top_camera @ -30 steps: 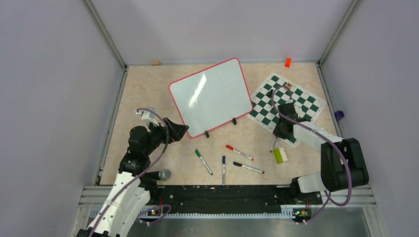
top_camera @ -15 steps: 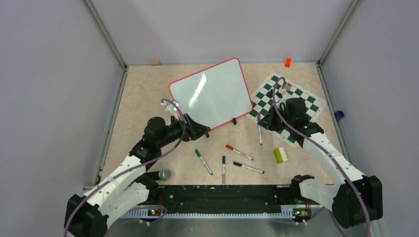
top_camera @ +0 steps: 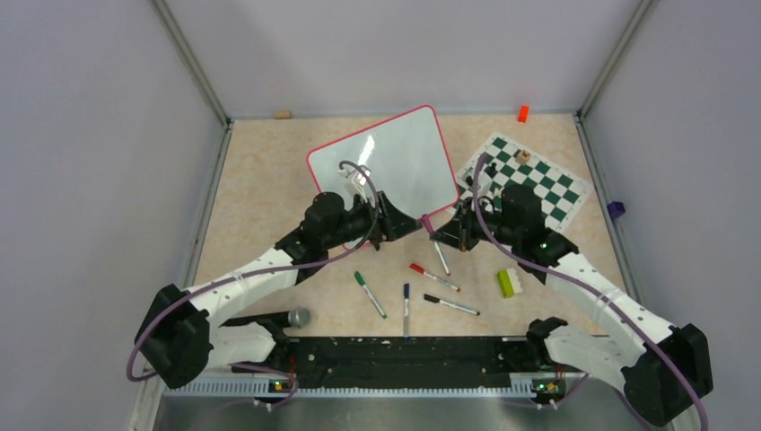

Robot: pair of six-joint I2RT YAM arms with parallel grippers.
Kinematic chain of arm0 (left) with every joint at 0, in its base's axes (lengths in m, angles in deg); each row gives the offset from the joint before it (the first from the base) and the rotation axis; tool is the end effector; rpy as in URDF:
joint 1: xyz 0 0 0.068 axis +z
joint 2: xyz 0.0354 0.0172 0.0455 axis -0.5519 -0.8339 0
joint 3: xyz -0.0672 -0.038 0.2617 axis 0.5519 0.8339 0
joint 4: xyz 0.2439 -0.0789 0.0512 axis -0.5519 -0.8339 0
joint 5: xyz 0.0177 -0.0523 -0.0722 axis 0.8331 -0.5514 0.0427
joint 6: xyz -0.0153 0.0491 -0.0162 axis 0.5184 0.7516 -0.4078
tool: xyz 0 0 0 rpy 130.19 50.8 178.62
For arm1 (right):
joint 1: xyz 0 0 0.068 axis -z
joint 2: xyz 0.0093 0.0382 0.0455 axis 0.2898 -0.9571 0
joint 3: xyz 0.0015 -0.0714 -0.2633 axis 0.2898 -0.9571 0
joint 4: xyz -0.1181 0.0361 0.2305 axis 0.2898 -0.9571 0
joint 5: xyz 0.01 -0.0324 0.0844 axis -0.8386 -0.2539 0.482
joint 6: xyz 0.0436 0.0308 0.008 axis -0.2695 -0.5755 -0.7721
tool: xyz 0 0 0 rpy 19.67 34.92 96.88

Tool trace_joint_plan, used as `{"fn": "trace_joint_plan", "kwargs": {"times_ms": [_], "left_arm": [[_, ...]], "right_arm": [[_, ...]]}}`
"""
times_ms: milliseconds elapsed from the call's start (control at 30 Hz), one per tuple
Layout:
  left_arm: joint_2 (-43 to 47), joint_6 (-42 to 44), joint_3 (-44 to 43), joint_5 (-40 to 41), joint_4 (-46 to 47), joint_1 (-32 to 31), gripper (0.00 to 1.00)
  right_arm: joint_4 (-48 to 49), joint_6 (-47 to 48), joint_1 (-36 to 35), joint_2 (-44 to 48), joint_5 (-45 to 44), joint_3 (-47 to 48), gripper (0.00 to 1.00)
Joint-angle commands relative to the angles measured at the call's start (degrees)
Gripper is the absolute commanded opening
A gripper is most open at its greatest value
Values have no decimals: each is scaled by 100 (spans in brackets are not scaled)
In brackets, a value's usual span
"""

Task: Write a sentence on the whiteboard
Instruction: Pass from the right arm to the left

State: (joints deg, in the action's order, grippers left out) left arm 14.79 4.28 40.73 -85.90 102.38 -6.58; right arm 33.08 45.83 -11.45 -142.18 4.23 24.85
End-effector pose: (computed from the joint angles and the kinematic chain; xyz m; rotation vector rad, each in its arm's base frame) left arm 0.1982 -0.1825 0.2749 0.0953 1.9960 -1.4062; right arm 0.1859 0.1217 0.2778 -0.5286 2.0089 1.0980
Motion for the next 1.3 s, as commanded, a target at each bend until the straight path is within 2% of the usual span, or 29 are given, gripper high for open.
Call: {"fn": "trace_joint_plan", "kwargs": {"times_ms": [0,200,333,567,767,833,900,933,967,1033,1100,1167,1267], "left_arm": [[-217,-35,-346,85,546,-129,79],[-449,-59,-464,-22,609,-192,71],[-599,-65,-553,-178,671,-244,56],[-798,-61,-695,-333,579,-282,40],[-903,-40,-755,-410,476,-299,37],[-901,-18,-754,-407,449,-299,24],[-901,-5,-774,-378,377,-299,2],[-895,2,-798,-352,324,-299,0],[-854,2,-800,-301,318,-299,0],[-693,-97,-675,-87,504,-299,0],[-452,-234,-391,140,964,-299,0],[-248,-456,-123,332,1514,-291,0],[-81,-803,222,495,2436,-290,0]], "right_arm": [[278,193,-97,-35,309,303,0],[213,280,-184,-60,363,351,0],[173,317,-239,-122,402,399,0],[206,322,-299,-196,443,457,0],[154,401,-302,-258,382,534,0],[136,413,-309,-300,416,565,0],[143,414,-307,-310,445,580,0],[128,430,-308,-292,434,590,0],[103,429,-310,-273,429,602,11],[147,298,-302,-162,425,578,45],[322,-107,-300,49,244,501,70],[686,-683,-293,235,69,365,82],[1758,-1679,-290,462,104,3,83]]}}
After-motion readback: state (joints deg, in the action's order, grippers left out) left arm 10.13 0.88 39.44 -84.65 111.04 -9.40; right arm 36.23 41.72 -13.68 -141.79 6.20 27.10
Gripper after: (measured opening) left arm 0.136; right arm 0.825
